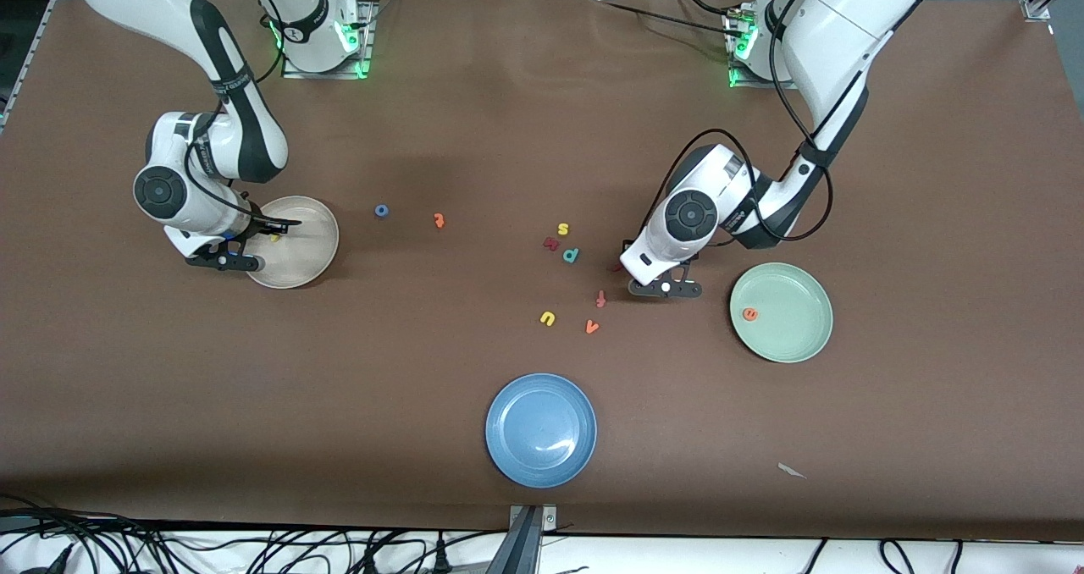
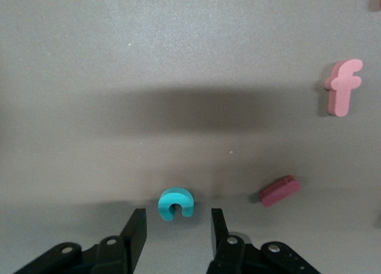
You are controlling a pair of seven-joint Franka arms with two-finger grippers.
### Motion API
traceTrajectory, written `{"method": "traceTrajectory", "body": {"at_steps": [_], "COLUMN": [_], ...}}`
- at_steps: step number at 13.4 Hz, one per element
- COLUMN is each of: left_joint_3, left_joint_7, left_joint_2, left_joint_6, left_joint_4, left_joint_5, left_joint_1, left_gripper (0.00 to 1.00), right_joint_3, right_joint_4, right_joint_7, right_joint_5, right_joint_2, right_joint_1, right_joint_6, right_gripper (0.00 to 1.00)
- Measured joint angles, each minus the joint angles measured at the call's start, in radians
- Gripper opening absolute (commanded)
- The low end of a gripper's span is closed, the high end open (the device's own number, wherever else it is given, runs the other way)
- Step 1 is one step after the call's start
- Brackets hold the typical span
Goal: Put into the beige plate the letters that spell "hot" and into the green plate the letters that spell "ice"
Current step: 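Grasp the cyan c with the left gripper while the right gripper releases the h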
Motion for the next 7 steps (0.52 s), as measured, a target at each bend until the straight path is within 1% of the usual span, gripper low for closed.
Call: {"method": "traceTrajectory", "body": {"at_steps": [1,3,4,5,7], "left_joint_3": [0.001,0.002,0.002,0.002,0.004], "left_joint_7": [0.000,-0.002,-0.002,-0.002,-0.003], "left_joint_2": [0.000,0.001,0.002,0.003,0.004], "left_joint_6": [0.003,0.028,0.034,0.038,0.041], "left_joint_4": [-0.002,-0.008,-0.011,-0.014,-0.019], "left_joint_5": [0.001,0.001,0.001,0.001,0.001], "left_joint_1": [0.001,0.003,0.003,0.003,0.003], "left_gripper": [0.51,0.42,0.37,0.35,0.35], "right_joint_3": [0.000,0.016,0.039,0.074,0.146], "right_joint_4": [0.004,0.012,0.013,0.014,0.014], "right_joint_7": [0.004,0.044,0.086,0.144,0.270], "right_joint_5": [0.000,0.001,0.002,0.002,0.003], "right_joint_2": [-0.002,-0.021,-0.038,-0.058,-0.089], "right_joint_1": [0.001,0.003,0.003,0.005,0.010], "right_joint_6": [-0.003,-0.034,-0.050,-0.065,-0.081], "right_gripper": [0.96,0.96,0.96,0.96,0.96]}}
